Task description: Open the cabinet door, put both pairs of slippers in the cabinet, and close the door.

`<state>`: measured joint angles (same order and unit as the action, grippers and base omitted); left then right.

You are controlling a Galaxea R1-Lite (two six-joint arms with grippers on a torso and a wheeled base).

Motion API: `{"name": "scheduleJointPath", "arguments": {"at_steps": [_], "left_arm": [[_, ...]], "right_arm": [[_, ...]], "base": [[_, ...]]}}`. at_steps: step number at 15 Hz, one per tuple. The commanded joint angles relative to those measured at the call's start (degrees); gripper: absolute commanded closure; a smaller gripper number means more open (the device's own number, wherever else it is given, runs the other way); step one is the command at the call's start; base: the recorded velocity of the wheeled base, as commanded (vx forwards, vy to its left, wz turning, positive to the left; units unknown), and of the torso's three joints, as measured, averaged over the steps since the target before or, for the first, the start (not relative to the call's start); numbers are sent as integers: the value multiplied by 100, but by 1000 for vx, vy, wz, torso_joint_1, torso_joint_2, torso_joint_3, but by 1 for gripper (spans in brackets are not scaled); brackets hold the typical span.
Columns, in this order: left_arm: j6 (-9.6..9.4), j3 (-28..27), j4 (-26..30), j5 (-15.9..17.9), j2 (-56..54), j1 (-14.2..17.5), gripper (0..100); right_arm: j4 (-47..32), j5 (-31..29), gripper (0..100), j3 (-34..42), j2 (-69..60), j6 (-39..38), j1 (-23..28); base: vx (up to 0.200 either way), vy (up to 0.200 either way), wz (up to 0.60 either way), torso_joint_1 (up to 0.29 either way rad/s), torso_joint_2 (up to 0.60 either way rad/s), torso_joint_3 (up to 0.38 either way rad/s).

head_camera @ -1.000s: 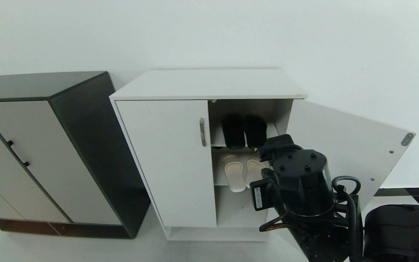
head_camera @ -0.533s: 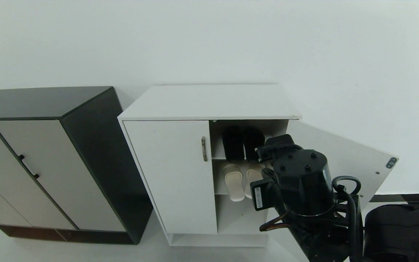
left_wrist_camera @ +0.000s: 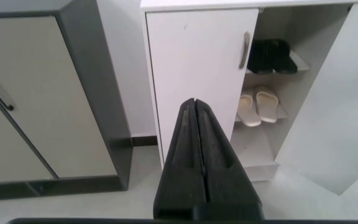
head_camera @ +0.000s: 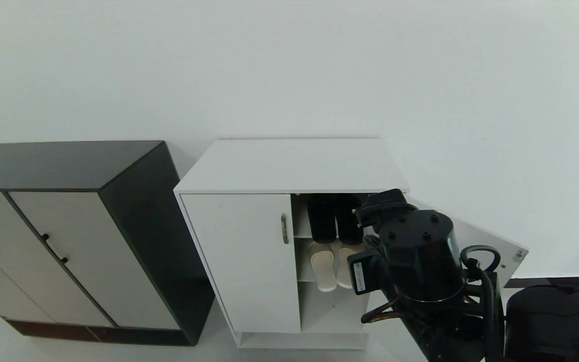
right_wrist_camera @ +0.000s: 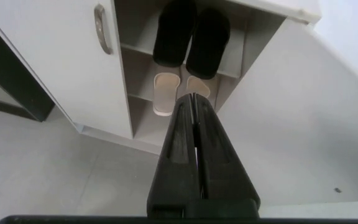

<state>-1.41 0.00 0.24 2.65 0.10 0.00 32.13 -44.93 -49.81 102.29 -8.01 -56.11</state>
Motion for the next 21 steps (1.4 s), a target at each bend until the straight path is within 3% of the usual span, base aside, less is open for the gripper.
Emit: {"name": "scheduleJointPath", "arguments": {"at_steps": [1, 4, 13, 21], "left_arm": [[1, 0, 2, -1, -1, 0, 100], [1, 0, 2, -1, -1, 0, 100], [1, 0, 2, -1, -1, 0, 100], [1, 0, 2, -1, -1, 0, 100]], "right_arm": [[30, 2, 100, 33, -16, 1, 4], [223, 2, 100, 130, -16, 107, -5], [293, 2, 100, 209, 28, 124, 4], [302, 2, 100, 209, 19, 124, 48]], "base": [[0, 0, 0, 251, -583, -339], [0, 0, 0, 180, -403, -227], [0, 0, 0, 5, -9, -6], [0, 0, -600, 5, -2, 1]]}}
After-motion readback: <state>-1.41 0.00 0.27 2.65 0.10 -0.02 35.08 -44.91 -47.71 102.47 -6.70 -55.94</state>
